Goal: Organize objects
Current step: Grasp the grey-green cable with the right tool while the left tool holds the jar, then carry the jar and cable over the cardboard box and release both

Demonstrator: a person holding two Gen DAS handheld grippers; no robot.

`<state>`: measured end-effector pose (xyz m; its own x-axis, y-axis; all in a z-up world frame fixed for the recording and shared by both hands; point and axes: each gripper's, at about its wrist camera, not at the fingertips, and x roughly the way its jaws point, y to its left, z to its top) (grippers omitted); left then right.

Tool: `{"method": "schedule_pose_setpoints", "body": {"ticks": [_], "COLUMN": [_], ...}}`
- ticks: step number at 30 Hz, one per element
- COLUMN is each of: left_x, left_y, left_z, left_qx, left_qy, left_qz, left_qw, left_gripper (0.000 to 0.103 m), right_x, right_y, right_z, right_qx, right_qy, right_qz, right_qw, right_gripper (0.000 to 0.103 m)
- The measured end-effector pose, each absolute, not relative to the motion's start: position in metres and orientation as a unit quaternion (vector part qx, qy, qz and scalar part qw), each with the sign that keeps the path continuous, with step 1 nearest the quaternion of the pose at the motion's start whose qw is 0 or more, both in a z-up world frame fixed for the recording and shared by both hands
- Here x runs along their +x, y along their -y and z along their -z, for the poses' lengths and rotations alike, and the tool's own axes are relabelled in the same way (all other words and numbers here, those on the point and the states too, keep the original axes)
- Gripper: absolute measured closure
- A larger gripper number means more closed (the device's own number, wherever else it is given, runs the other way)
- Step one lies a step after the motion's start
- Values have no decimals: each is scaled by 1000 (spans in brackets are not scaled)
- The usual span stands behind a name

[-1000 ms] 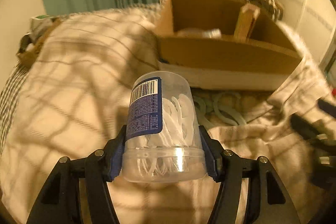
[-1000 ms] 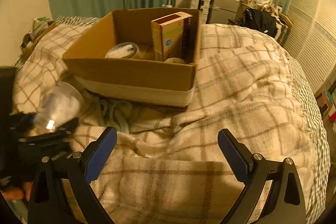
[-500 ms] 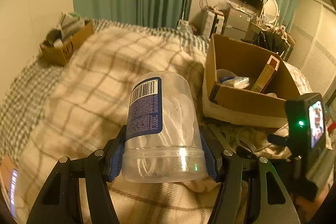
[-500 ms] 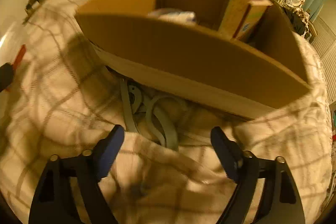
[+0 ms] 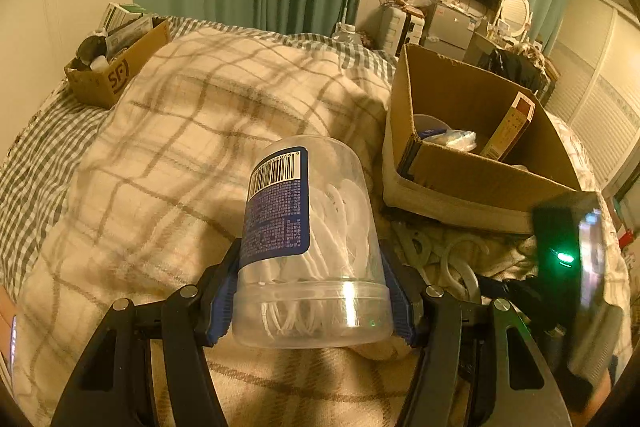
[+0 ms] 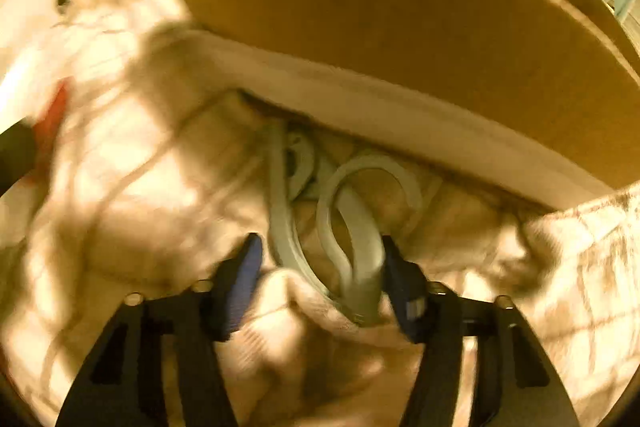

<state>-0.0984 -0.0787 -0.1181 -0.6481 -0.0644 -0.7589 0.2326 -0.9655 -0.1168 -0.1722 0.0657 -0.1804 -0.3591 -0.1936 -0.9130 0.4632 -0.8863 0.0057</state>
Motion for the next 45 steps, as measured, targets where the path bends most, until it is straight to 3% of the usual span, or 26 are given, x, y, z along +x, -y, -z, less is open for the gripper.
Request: {"method": "schedule_pose_setpoints", "body": {"ticks": [3,10,13,24,45], "left_x": [-99,-100,-101,-93,-48], "left_y": [78,76,76,67,3], "left_z": [119,121,122,116,8], "left_qx": [413,418,419,420,346], "left_qy": [-101,-98,-96,-88,-65], "left_qz": [901,900,899,900,936], "left_qw": [82,82,81,77,10], "left_gripper": [39,39,39,39,39], "right_x": [-166,-187,-195,-147,-69], "right_y": [-74,-65,-57,-86,-136], "right_z": [165,170,173,138,-14], "right_qx": [516,520,521,456,311], "right_qy": [-92,-86,-97,-102,-70], "right_qz": [821,816,815,853,920], "right_qw": [226,237,234,233,227], "right_gripper": [67,72,89,91,92]}}
